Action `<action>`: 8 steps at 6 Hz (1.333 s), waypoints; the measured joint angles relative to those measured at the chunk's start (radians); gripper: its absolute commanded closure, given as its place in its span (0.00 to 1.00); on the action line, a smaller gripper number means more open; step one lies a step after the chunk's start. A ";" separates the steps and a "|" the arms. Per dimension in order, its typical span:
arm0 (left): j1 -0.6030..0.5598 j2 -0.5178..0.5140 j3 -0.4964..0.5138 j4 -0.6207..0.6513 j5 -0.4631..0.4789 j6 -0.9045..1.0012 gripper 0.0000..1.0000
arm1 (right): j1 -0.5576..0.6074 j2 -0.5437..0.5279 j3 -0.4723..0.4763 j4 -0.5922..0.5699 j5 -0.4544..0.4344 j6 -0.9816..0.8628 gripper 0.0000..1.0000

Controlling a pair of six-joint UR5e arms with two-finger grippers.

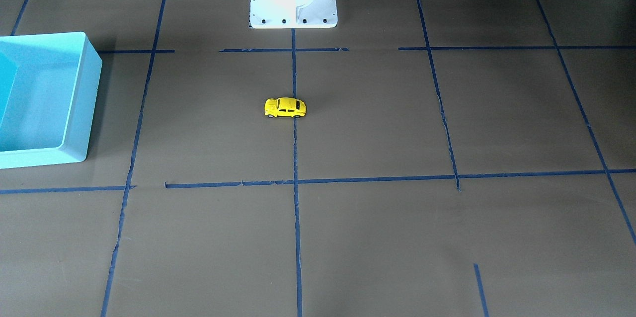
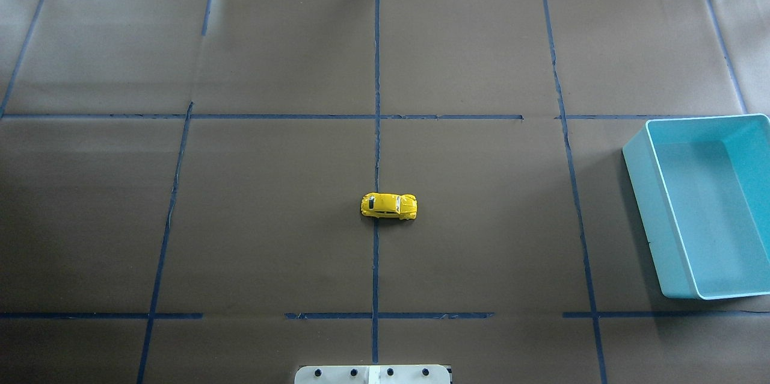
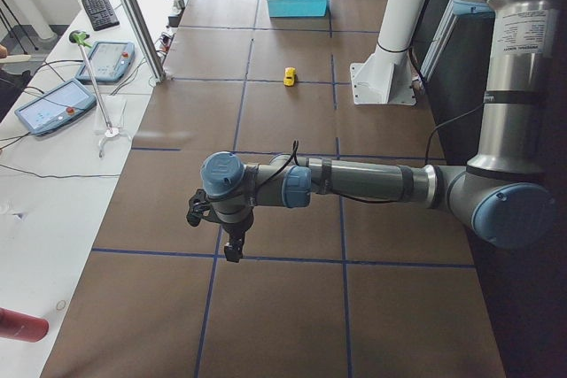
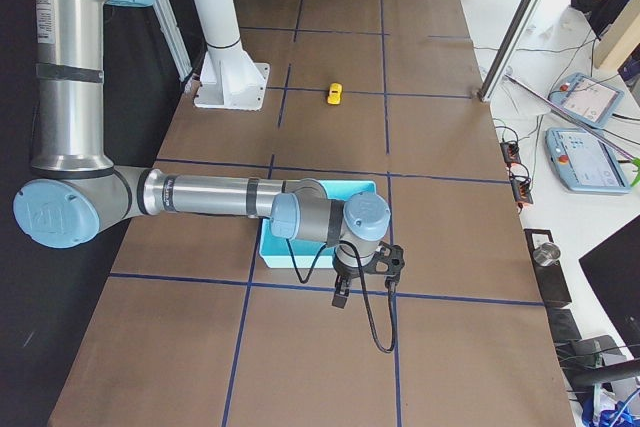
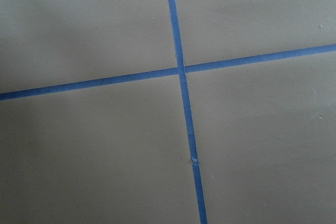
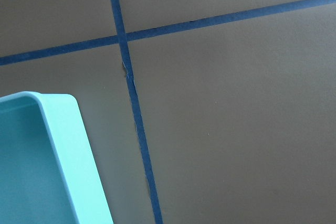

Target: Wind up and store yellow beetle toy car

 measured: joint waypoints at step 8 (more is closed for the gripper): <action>-0.003 0.021 -0.040 -0.002 0.003 -0.003 0.00 | 0.001 0.001 0.001 0.000 0.001 0.000 0.00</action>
